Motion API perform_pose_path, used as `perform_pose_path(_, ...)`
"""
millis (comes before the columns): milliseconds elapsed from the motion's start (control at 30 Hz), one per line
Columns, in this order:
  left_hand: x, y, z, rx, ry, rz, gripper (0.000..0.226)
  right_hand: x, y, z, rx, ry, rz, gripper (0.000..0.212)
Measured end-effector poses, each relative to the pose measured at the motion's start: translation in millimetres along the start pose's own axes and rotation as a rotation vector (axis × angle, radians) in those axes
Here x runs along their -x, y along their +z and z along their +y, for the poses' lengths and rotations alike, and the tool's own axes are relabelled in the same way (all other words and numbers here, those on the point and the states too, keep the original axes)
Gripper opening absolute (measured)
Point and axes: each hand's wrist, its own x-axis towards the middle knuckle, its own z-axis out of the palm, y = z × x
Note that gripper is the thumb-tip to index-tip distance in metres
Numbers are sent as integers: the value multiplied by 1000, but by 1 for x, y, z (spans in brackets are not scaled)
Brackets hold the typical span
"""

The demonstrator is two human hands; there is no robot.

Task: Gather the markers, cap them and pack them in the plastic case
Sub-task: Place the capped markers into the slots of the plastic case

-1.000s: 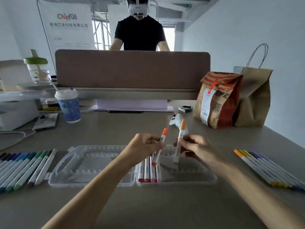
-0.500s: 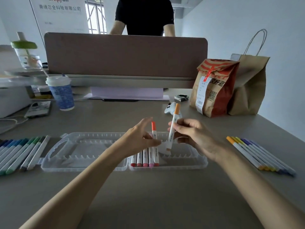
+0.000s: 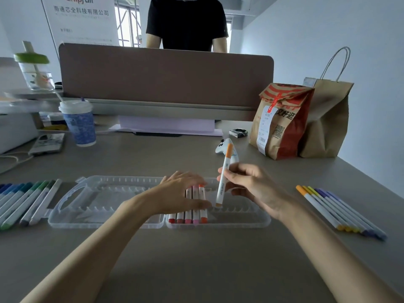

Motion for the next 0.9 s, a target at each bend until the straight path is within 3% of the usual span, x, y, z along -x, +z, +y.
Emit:
perform_pose_path(100, 0, 0, -1, -9, -20, -80, 85, -1, 2, 1, 28, 2, 16, 21)
perform_pose_path(200, 1, 1, -2, -16, -13, -87, 85, -2, 7, 5, 104, 4, 66, 36)
perform_pose_path(267, 1, 2, -4, -38, 37, 2, 68, -4, 10, 10, 188, 3, 110, 42)
perform_pose_path(367, 1, 2, -11, -57, 117, 226, 38, -7, 13, 20, 298, 22, 134, 34)
perform_pose_path(433, 1, 1, -16, -121, 137, 290, 34, -9, 15, 23, 440, 39, 131, 33)
perform_pose_path(533, 0, 3, -20, -151, 136, 264, 36, -11, 20, 23, 560, 77, 100, 58)
perform_pose_path(600, -1, 3, -19, -138, 130, 249, 36, -14, 21, 25, 586, 83, 99, 62)
perform_pose_path(767, -2, 3, -21, -111, 115, 256, 31, -13, 29, 18, 595, 78, 108, 26)
perform_pose_path(900, -3, 4, -20, -123, 107, 259, 29, -13, 30, 20, 718, 12, 100, 14)
